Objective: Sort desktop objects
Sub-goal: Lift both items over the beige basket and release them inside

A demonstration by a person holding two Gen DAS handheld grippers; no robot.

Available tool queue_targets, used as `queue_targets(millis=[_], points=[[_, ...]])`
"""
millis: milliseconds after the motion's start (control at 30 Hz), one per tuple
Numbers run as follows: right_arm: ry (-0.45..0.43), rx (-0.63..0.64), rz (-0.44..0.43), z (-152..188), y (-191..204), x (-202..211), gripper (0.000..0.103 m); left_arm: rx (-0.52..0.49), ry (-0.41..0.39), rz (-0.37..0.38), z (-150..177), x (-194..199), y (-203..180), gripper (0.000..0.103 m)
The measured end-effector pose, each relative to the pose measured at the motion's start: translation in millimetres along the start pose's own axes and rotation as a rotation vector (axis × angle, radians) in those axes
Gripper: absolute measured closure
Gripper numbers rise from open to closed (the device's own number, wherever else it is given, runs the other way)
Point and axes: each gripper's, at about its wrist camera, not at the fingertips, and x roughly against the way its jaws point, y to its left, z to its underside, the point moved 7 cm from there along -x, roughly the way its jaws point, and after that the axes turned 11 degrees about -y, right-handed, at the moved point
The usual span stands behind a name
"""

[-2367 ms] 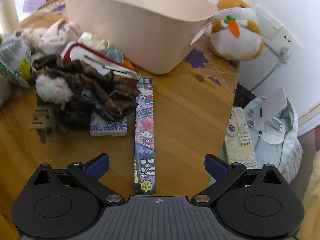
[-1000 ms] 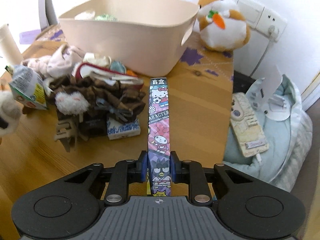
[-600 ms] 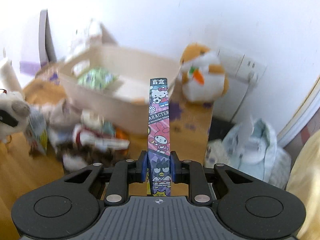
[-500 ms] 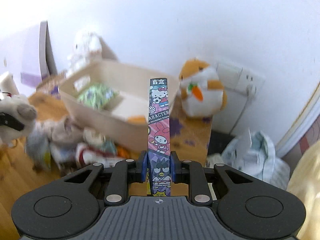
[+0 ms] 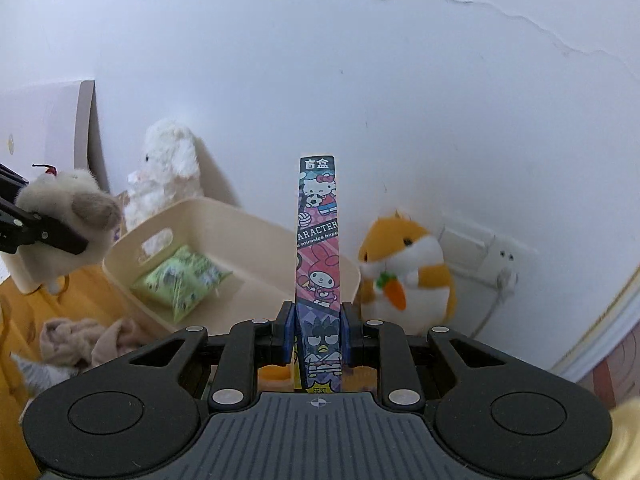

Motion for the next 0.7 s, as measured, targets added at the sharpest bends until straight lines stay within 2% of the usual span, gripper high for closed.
queue_targets(millis=[367,533,700], points=[[-0.023,-0.032,-0.008,-20.4,5.5,-62.0,0.082,0.134,0.008,-0.063,-23.8,-50.4,22.0,0.082],[-0.001,-0.062,-0.037,-19.1,21.0,-94.2,0.082,0.161,0.058,-0.078,-13.1,-85.3,23.5,0.082],[0.061,-0.055,-0.071,-2.2,39.4,-120.3,0.082,0.173,0.105,-0.121,5.7,-120.2,28.7,0.082]])
